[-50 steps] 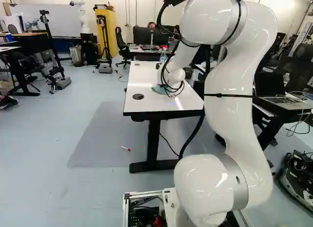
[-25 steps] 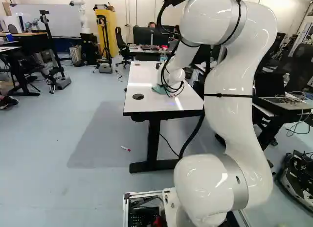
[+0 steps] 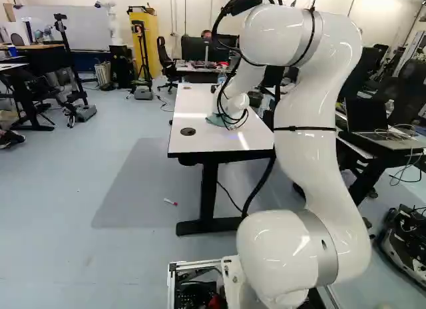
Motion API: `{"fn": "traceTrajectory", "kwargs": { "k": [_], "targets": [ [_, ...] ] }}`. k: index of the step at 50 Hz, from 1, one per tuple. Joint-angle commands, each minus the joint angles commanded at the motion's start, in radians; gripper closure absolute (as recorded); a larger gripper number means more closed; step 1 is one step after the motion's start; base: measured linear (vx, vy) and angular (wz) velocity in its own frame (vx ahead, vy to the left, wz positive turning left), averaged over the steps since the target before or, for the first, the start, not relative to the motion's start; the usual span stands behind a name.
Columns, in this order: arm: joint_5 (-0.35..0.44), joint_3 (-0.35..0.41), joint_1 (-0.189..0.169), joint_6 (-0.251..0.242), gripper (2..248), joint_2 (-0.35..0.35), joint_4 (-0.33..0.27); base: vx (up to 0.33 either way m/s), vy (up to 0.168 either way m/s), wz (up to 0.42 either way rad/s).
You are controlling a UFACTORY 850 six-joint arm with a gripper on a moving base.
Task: Clean the table with the green towel
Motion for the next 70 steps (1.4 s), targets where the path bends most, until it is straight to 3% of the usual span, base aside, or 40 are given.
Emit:
{"fn": "traceTrajectory", "kwargs": {
  "k": [36, 70],
  "targets": [
    [0.0, -0.027, 0.09, 0.0, 206, -0.02, 0.0, 0.0, 0.0, 0.0],
    [0.0, 0.146, 0.108, 0.0, 206, 0.11, 0.0, 0.0, 0.0, 0.0]
  ]
}}
